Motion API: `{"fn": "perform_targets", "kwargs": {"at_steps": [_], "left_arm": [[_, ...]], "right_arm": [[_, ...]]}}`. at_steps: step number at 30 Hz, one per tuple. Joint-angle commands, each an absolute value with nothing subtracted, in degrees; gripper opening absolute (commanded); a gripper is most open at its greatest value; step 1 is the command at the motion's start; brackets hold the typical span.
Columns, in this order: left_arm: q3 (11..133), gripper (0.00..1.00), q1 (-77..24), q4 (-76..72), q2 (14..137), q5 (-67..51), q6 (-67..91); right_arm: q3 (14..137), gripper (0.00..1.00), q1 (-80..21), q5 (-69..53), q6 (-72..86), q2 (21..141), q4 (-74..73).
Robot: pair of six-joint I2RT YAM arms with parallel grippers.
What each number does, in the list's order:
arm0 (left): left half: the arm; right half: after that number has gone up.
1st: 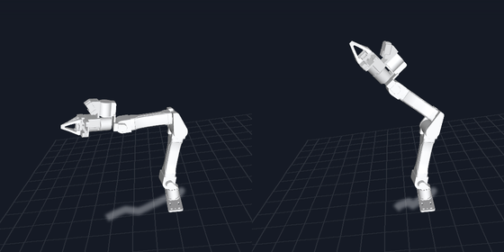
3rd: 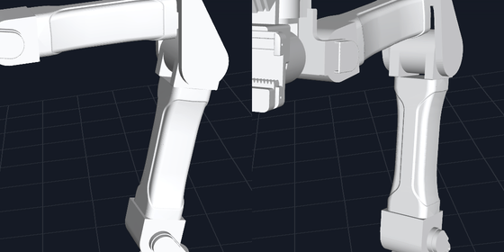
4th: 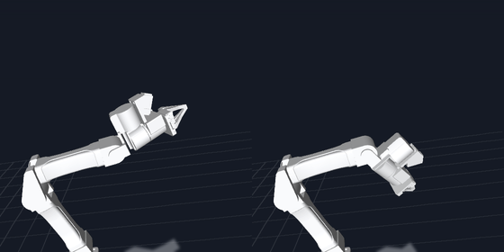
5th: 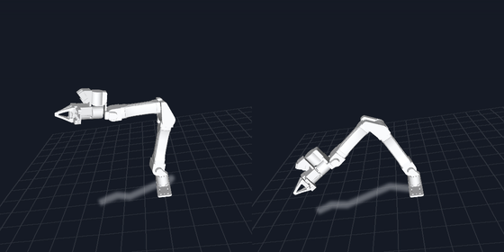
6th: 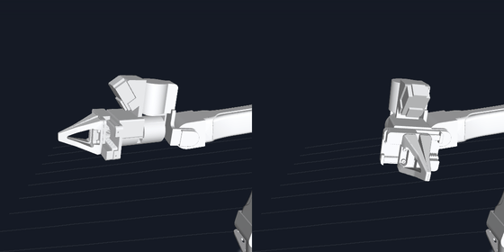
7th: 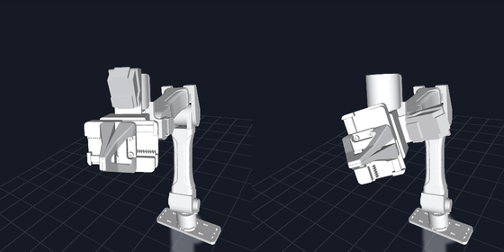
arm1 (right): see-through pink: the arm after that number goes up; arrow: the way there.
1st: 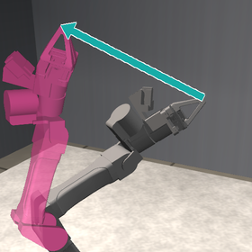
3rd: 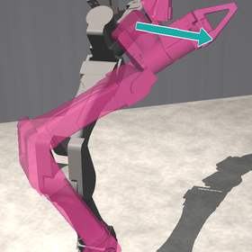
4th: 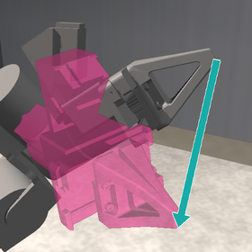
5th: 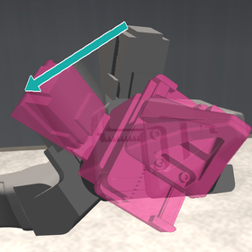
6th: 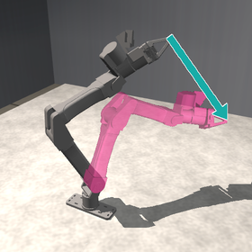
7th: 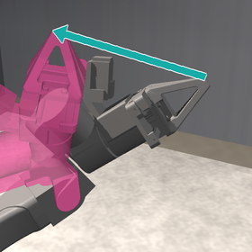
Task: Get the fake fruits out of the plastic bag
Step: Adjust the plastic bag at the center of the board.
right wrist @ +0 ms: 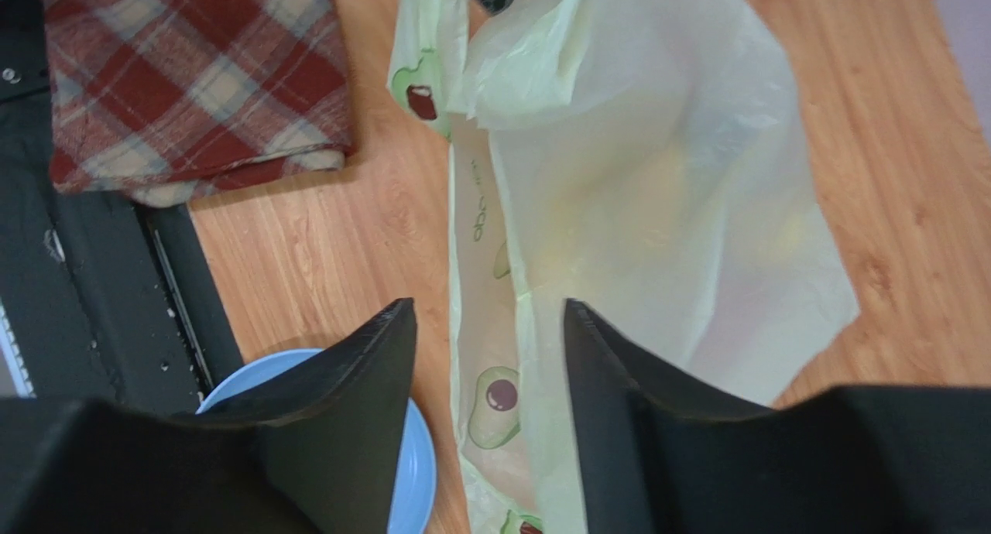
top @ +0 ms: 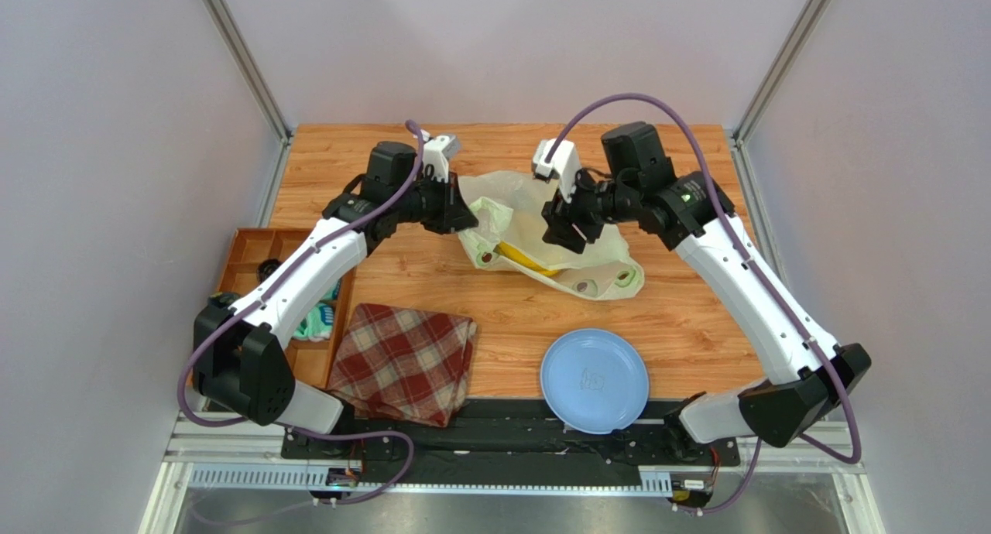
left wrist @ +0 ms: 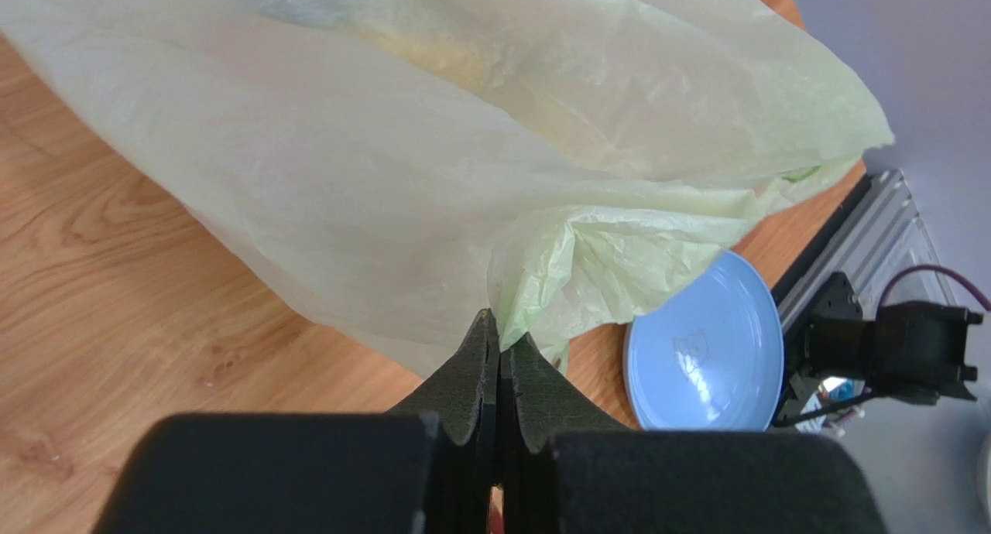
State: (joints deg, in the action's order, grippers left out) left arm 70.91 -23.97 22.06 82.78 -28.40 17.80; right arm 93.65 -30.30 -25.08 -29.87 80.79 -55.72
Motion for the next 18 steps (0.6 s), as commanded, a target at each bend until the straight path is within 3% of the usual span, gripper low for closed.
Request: {"fn": "perform_targets", "kwargs": {"at_steps": [1,10,18], "left_arm": [[70.76,0.00,-22.16,22.41,82.01,-23.47,22.49],[65.66,0.00,-20.83,22.93,77.35,-24.35,21.45],[62.32,0.00,-20.83,19.86,76.64,-24.17,23.11]], "right_arm": [[88.95,0.48,-30.67,-29.52,-35.32,83.49,-55.11],[91.39,0.17,-31.73,-28.13,-38.31,96.59,-54.13],[90.19,0.13,-33.22,-28.23,-44.64,94.22,-63.89]]}}
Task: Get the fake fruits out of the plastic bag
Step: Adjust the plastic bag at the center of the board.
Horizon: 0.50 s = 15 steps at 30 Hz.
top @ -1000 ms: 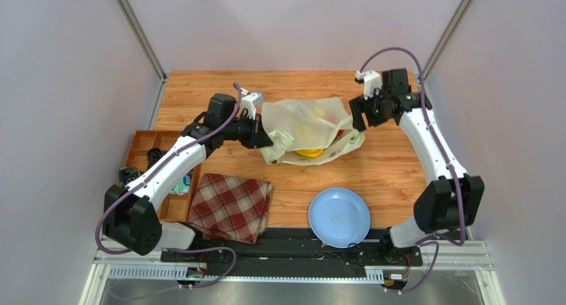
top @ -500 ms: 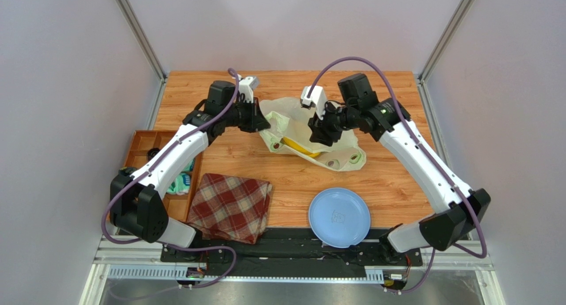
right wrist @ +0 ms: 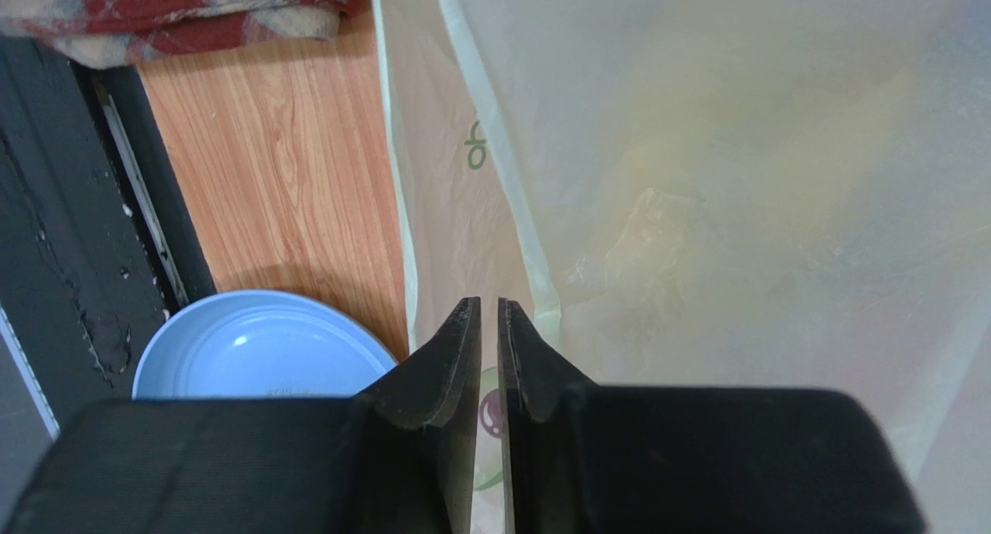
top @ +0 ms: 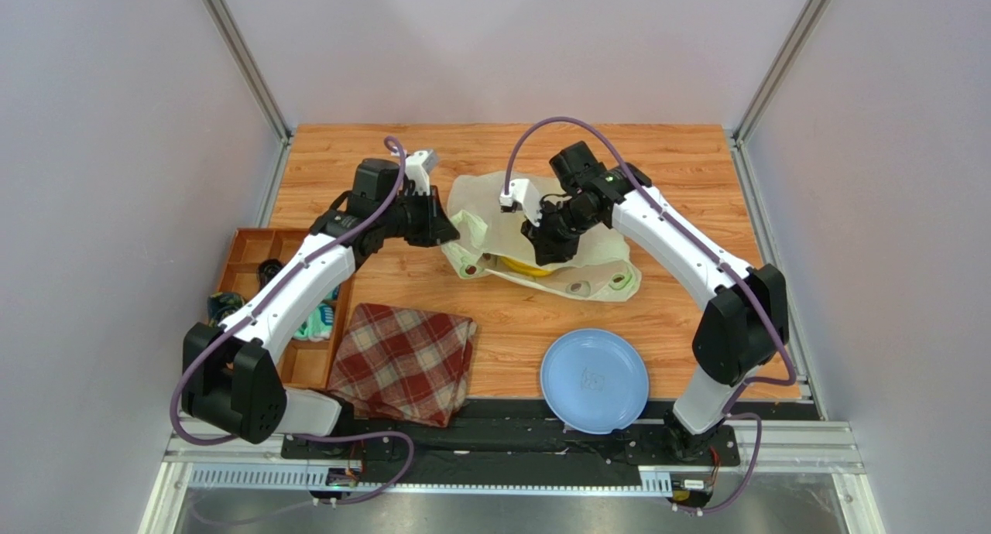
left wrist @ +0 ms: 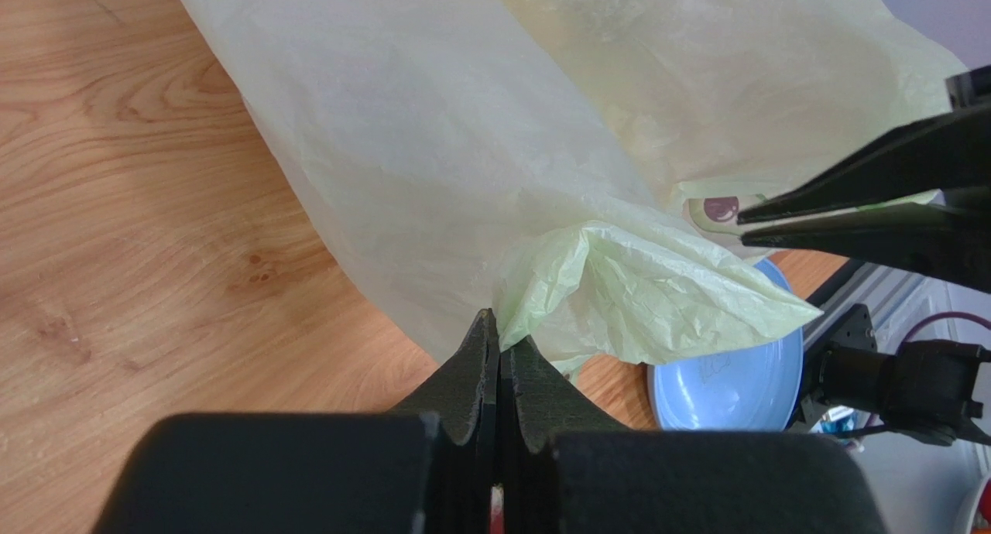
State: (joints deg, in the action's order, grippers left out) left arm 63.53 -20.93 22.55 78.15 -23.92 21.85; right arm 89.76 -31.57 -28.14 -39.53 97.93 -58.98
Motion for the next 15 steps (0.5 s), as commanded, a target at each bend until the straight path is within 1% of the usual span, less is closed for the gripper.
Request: {"fn": "perform_targets", "kwargs": {"at_steps": [1,3,5,6,7,10,11,15], "left_arm": [[62.31,0.00,-20.74,19.95,76.64,-23.82,23.12],[62.49,0.00,-20.74,20.21,76.29,-23.82,22.94],[62.40,0.00,-20.74,20.57,75.94,-23.56,22.50],[61.97,0.00,-20.74,20.65,75.68,-23.47,22.59],[61.70,0.00,-20.74,20.48,75.50,-23.47,22.59],[61.17,0.00,-20.74,20.39,75.32,-23.55,22.59],[61.00,0.00,-20.74,20.30,75.24,-23.55,22.59],[60.12,0.00,-20.74,19.52,74.97,-24.26,22.50]], "right_arm": [[88.61,0.12,-33.57,-26.82,-44.47,93.26,-63.37],[83.95,0.11,-34.01,-21.74,-43.69,92.90,-59.70],[82.19,0.08,-34.10,-17.60,-42.55,94.30,-56.80],[82.18,0.07,-34.10,-12.88,-42.02,95.18,-56.08],[82.26,0.04,-34.01,-10.40,-41.58,96.06,-55.29],[84.19,0.00,-33.58,-1.61,-40.00,100.45,-51.79],[84.81,0.00,-32.62,2.94,-38.34,101.68,-48.11],[92.70,0.00,-29.71,9.04,-36.22,106.25,-43.08]]}}
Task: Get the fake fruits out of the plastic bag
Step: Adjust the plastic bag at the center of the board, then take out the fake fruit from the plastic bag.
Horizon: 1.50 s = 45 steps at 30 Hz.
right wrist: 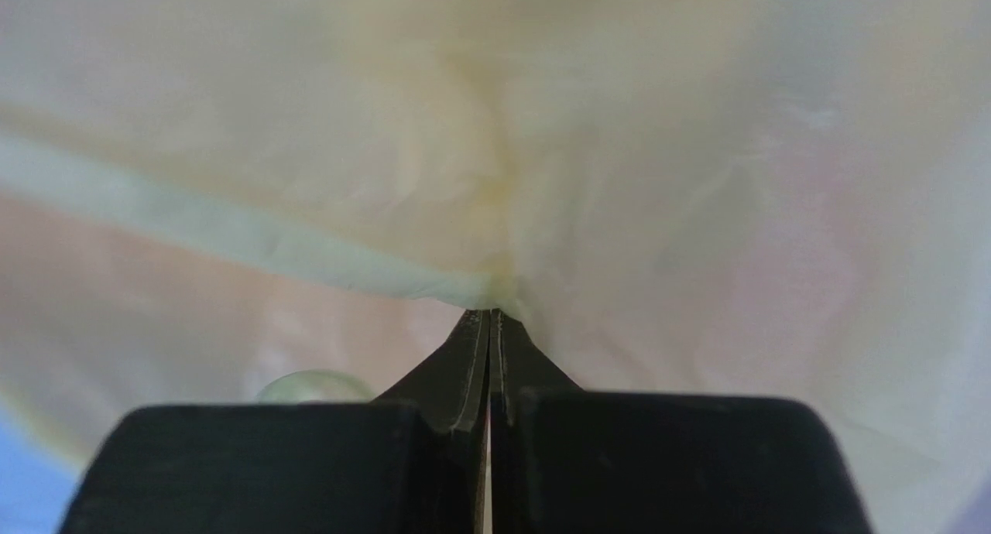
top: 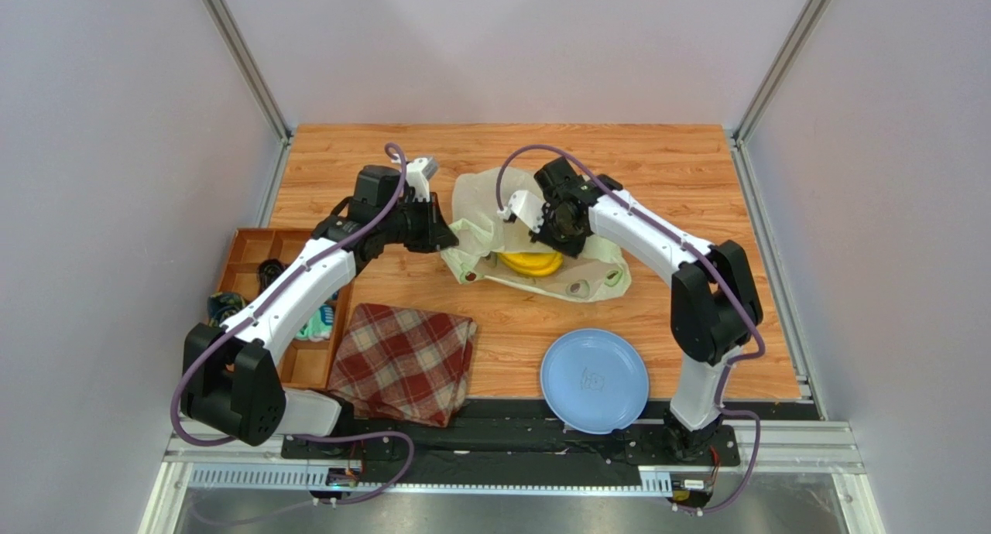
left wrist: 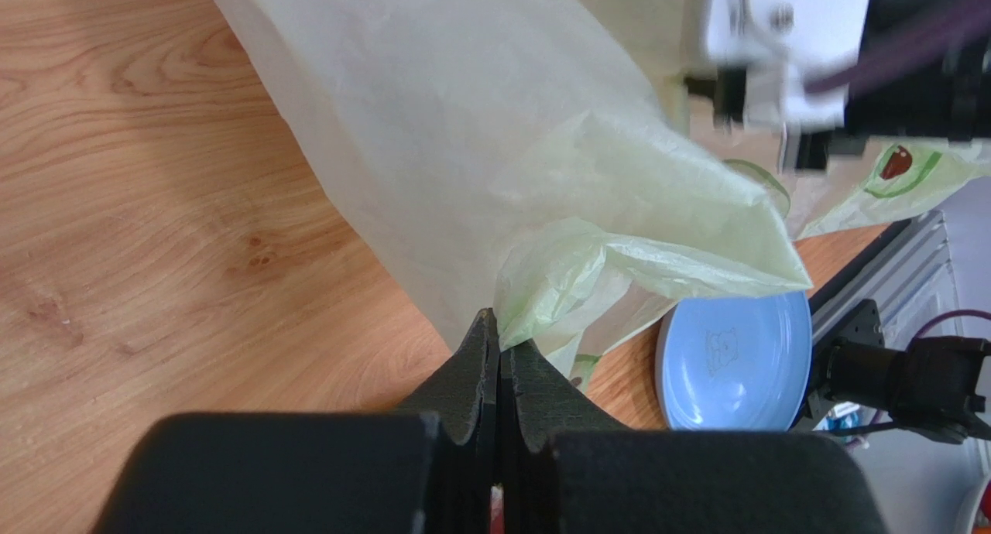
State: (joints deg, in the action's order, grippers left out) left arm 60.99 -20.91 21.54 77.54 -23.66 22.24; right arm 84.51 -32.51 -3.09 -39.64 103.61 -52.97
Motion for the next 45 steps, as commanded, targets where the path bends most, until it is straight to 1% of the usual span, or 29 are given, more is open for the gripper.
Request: {"fn": "perform_targets", "kwargs": {"at_steps": [1,4,7,8,11,13,15,17,18,20,22,24,26,27,29,30,36,38,39,41,42,44,45], "left_arm": [[59.86,0.00,-20.74,19.25,74.88,-24.34,22.59],[59.68,0.00,-20.74,18.90,75.58,-25.05,22.59],[59.50,0.00,-20.74,18.28,75.76,-25.31,22.50],[59.41,0.00,-20.74,18.28,75.76,-25.31,22.50],[59.15,0.00,-20.74,18.19,75.85,-25.23,22.41],[59.24,0.00,-20.66,17.93,75.94,-25.14,22.41],[59.33,0.00,-20.57,17.58,76.11,-25.22,22.32],[59.33,0.00,-20.48,17.58,76.46,-25.31,22.50],[59.41,0.00,-20.39,17.58,76.55,-25.40,22.50],[59.50,0.00,-20.39,17.67,76.73,-25.49,22.33],[59.41,0.00,-20.39,17.67,76.73,-25.40,22.24],[59.33,0.00,-20.39,17.75,76.73,-25.23,22.24],[59.33,0.00,-20.30,17.84,76.73,-25.14,22.24],[59.33,0.00,-20.39,17.84,76.82,-25.14,22.15],[59.50,0.00,-20.30,17.93,76.99,-25.31,22.06],[59.59,0.00,-20.30,17.93,77.08,-25.31,22.15],[59.50,0.00,-20.39,17.75,77.61,-25.31,22.15],[59.59,0.00,-20.30,17.67,77.87,-25.31,22.24],[59.68,0.00,-20.30,17.67,77.96,-25.31,22.15],[59.94,0.00,-20.30,17.67,78.13,-25.31,22.24],[59.94,0.00,-20.30,17.58,78.13,-25.40,22.06],[60.12,0.00,-20.30,17.23,78.22,-25.23,21.97],[60.12,0.00,-20.30,17.05,78.22,-25.05,21.80]], "right_arm": [[93.77,0.00,-28.84,9.75,-36.12,107.13,-42.28],[96.84,0.00,-28.56,10.29,-35.16,109.86,-40.35],[97.91,0.04,-28.83,-0.84,-34.28,108.46,-43.93],[97.13,0.05,-29.00,-6.88,-34.54,107.59,-45.25],[91.95,0.11,-30.76,-12.72,-37.26,103.98,-46.40],[90.18,0.21,-31.99,-15.45,-39.27,102.58,-47.19],[89.03,0.25,-32.52,-18.80,-39.90,102.57,-48.42],[90.17,0.23,-33.66,-20.21,-39.99,104.23,-50.35],[90.87,0.20,-34.01,-20.39,-39.99,105.20,-50.97],[91.93,0.20,-34.71,-20.48,-39.90,107.48,-52.21],[92.46,0.26,-35.24,-18.64,-39.64,108.45,-50.46],[92.98,0.42,-35.24,-16.88,-40.25,110.12,-49.83],[93.69,0.48,-35.33,-16.18,-40.52,111.18,-50.36],[93.87,0.53,-35.33,-16.08,-40.60,112.14,-50.54],[94.22,0.55,-35.33,-15.30,-40.61,112.94,-50.45],[94.48,0.75,-35.25,-15.03,-40.61,113.90,-50.36],[94.48,0.75,-35.33,-12.22,-41.22,116.36,-49.31],[94.13,0.71,-35.33,-11.34,-41.57,116.89,-48.87],[94.04,0.62,-35.33,-10.82,-41.57,117.16,-48.61],[94.13,0.50,-35.33,-9.59,-41.40,116.11,-48.52],[93.87,0.42,-35.33,-9.58,-41.40,115.15,-48.60],[93.60,0.36,-35.07,-11.15,-41.83,110.69,-49.56],[93.69,0.35,-34.98,-12.03,-42.10,109.09,-50.27]]}}
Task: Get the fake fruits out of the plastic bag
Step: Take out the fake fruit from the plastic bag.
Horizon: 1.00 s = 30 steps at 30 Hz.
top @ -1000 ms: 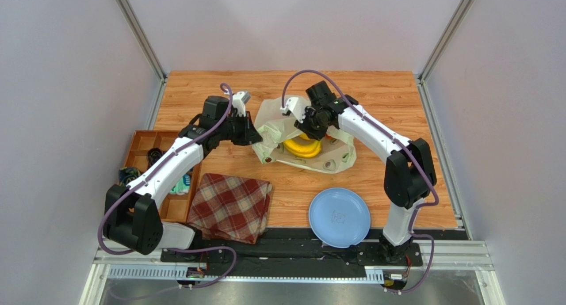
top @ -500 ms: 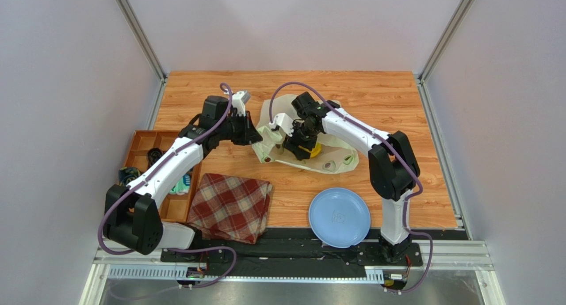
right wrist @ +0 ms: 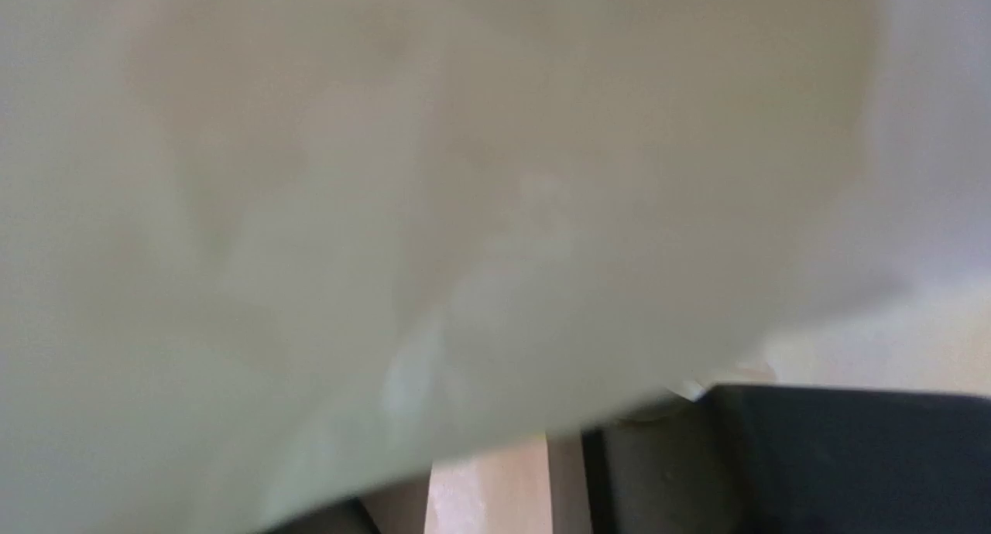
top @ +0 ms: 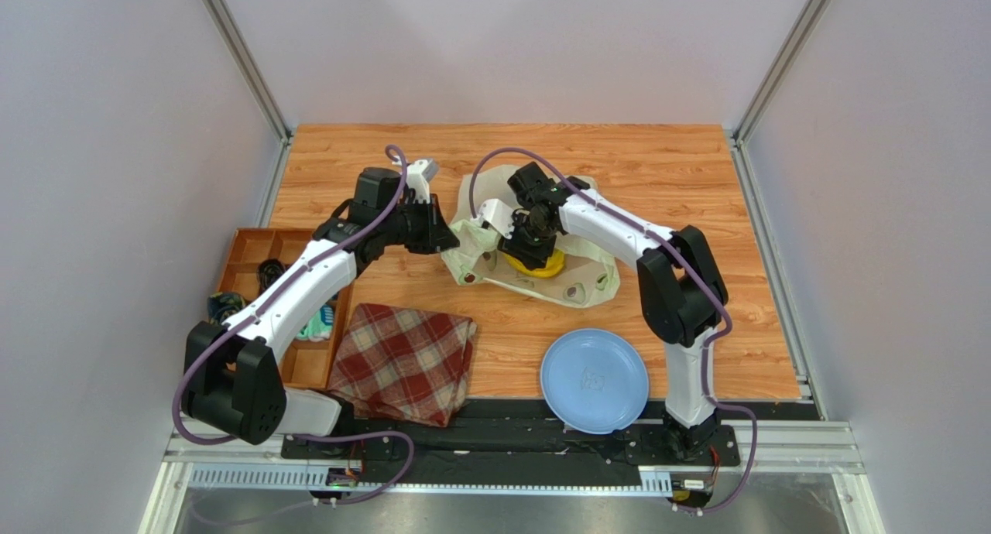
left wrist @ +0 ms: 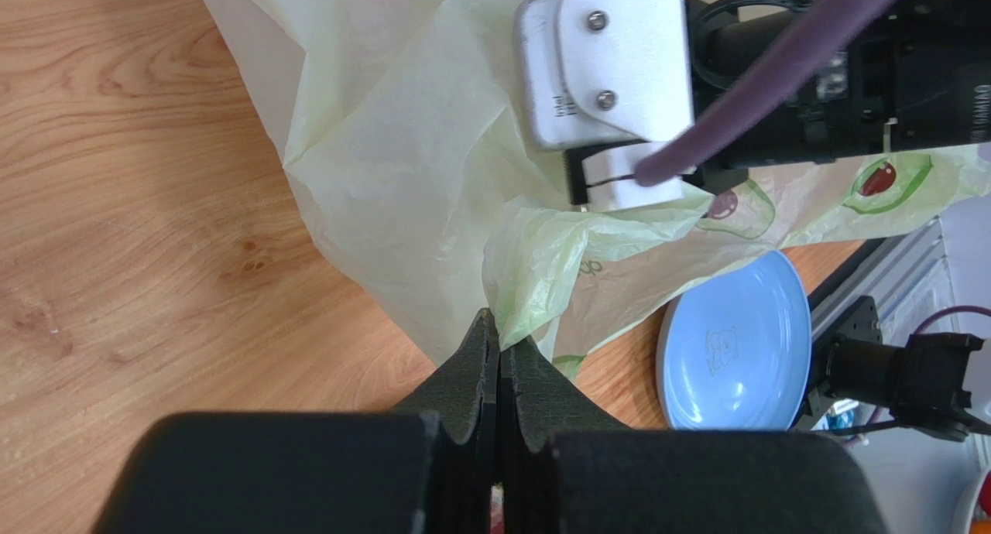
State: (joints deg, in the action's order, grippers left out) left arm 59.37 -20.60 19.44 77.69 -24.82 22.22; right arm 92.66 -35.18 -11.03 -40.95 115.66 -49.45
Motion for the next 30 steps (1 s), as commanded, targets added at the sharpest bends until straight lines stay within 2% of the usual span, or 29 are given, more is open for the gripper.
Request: {"fn": "perform_targets", "kwargs": {"at_steps": [1,9,14,18,21,23,28,30], "left_arm": [[60.38,0.00,-20.30,16.96,78.40,-24.87,21.62],[65.29,0.00,-18.28,17.14,81.38,-24.97,20.83],[69.78,0.00,-18.19,15.22,85.34,-27.86,19.68],[71.01,0.00,-18.19,13.97,86.75,-30.41,19.17],[70.76,0.00,-18.19,17.13,85.70,-29.01,17.41],[68.91,0.00,-18.19,17.23,83.94,-29.27,16.44],[67.15,0.00,-18.19,18.11,81.48,-28.39,13.28],[66.89,0.00,-18.19,17.93,80.60,-27.34,13.10]], "right_arm": [[93.87,0.34,-34.98,-13.26,-42.53,107.25,-52.54],[92.99,0.18,-34.63,-23.90,-47.46,95.90,-65.73],[94.48,0.16,-35.24,-31.89,-51.76,96.94,-77.77],[97.73,0.14,-36.56,-32.61,-51.07,95.55,-82.79],[97.74,0.13,-39.01,-29.89,-49.05,89.67,-83.84],[96.16,0.13,-42.44,-28.22,-48.00,84.50,-85.33],[80.47,0.14,-55.43,-22.42,-44.83,73.58,-86.05],[76.22,0.14,-56.95,-22.06,-41.68,69.20,-85.17]]}}
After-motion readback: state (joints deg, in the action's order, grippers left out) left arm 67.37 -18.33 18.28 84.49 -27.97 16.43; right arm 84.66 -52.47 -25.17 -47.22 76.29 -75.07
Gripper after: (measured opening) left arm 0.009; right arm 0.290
